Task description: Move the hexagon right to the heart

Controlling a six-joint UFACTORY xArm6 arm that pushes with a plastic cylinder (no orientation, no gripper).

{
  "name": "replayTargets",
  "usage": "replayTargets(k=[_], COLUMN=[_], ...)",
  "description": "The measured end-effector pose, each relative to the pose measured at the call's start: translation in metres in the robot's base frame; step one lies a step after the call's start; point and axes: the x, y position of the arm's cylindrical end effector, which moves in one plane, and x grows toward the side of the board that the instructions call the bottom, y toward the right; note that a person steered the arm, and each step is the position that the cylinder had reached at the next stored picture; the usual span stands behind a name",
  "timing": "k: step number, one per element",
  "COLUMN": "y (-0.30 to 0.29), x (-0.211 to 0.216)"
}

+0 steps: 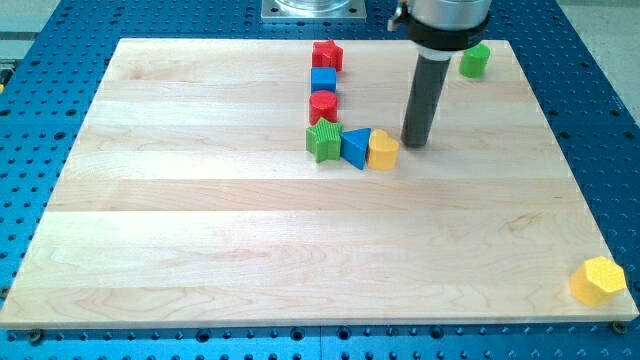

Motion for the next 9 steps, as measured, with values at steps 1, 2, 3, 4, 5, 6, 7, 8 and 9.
replayTargets(k=[1,2,3,4,5,6,7,8,9], y=[0.036,0.086,0.142,0.191,0.213,0.214,0.214,0.208,0.201], x=[0.0,0.009,0.035,0.073,0.095,0.097,0.134,0.199,0.221])
